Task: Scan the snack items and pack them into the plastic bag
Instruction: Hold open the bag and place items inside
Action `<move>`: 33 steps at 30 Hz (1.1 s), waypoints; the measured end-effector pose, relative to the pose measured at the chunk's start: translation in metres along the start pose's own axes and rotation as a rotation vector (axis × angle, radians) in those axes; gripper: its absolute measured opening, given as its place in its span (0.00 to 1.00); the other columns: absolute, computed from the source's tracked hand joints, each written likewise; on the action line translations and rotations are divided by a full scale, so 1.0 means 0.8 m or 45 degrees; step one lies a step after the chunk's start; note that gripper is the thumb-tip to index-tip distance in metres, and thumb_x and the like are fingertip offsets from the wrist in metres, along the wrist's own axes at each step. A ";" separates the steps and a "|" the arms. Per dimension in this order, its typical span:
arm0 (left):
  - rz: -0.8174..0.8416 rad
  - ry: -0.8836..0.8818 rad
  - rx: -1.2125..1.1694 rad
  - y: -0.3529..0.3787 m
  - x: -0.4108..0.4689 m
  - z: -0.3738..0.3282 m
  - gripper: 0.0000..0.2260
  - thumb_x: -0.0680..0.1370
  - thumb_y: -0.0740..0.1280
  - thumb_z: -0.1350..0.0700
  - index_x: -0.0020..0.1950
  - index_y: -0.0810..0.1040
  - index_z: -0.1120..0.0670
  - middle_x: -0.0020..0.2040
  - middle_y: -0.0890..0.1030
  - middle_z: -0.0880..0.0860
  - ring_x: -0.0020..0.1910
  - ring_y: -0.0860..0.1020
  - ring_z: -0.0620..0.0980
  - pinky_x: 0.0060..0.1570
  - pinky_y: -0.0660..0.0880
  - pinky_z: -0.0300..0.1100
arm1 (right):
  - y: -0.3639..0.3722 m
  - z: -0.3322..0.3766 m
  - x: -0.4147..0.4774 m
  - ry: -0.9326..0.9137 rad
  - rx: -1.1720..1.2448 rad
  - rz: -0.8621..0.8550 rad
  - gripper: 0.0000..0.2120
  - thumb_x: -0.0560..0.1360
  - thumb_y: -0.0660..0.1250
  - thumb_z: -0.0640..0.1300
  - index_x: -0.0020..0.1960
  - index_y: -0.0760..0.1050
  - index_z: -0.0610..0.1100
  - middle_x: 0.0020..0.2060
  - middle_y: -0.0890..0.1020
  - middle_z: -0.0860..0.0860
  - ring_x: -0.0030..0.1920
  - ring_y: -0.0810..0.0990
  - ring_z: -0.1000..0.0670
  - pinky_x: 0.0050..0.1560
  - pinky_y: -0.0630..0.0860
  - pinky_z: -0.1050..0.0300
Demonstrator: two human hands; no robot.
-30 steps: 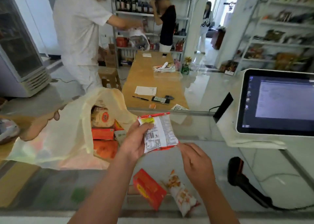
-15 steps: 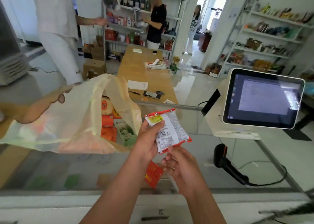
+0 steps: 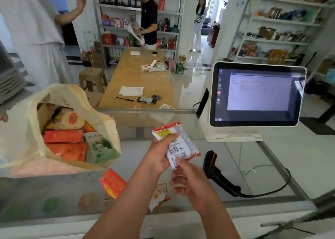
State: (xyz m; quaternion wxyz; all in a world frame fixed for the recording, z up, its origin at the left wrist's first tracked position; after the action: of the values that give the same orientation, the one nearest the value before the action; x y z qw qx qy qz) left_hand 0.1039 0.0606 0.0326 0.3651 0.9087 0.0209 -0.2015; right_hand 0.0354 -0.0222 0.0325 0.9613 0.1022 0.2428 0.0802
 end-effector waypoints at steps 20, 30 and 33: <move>-0.485 0.101 0.136 -0.051 0.101 0.072 0.06 0.77 0.65 0.68 0.51 0.75 0.60 0.45 0.82 0.60 0.42 0.81 0.57 0.47 0.79 0.54 | -0.161 0.029 0.057 -0.501 -1.399 -0.641 0.17 0.71 0.71 0.53 0.52 0.69 0.47 0.44 0.76 0.50 0.44 0.75 0.51 0.41 0.70 0.62; -0.230 0.042 0.069 -0.041 0.123 0.115 0.11 0.78 0.60 0.70 0.59 0.73 0.61 0.53 0.81 0.61 0.49 0.82 0.58 0.43 0.79 0.52 | -0.198 -0.014 0.089 -0.473 -1.674 -0.722 0.26 0.56 0.78 0.35 0.53 0.77 0.39 0.41 0.79 0.43 0.35 0.79 0.41 0.33 0.77 0.48; -0.205 0.061 0.038 -0.040 0.126 0.121 0.16 0.78 0.60 0.72 0.63 0.72 0.59 0.58 0.80 0.61 0.56 0.79 0.60 0.48 0.78 0.53 | -0.209 -0.006 0.086 -0.479 -1.532 -0.731 0.20 0.62 0.74 0.35 0.53 0.76 0.38 0.41 0.77 0.43 0.37 0.77 0.42 0.36 0.76 0.50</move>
State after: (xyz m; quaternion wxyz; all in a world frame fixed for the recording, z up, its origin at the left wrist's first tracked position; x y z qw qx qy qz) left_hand 0.1564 0.0077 -0.0898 0.3336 0.9139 0.0996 -0.2086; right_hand 0.1107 -0.1687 -0.0420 0.8598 -0.5049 0.0028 -0.0757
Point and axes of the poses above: each hand's wrist, its own x-axis towards the middle knuckle, its own y-axis out of the palm, z = x × y, the point moved 9 cm from there along x, towards the middle knuckle
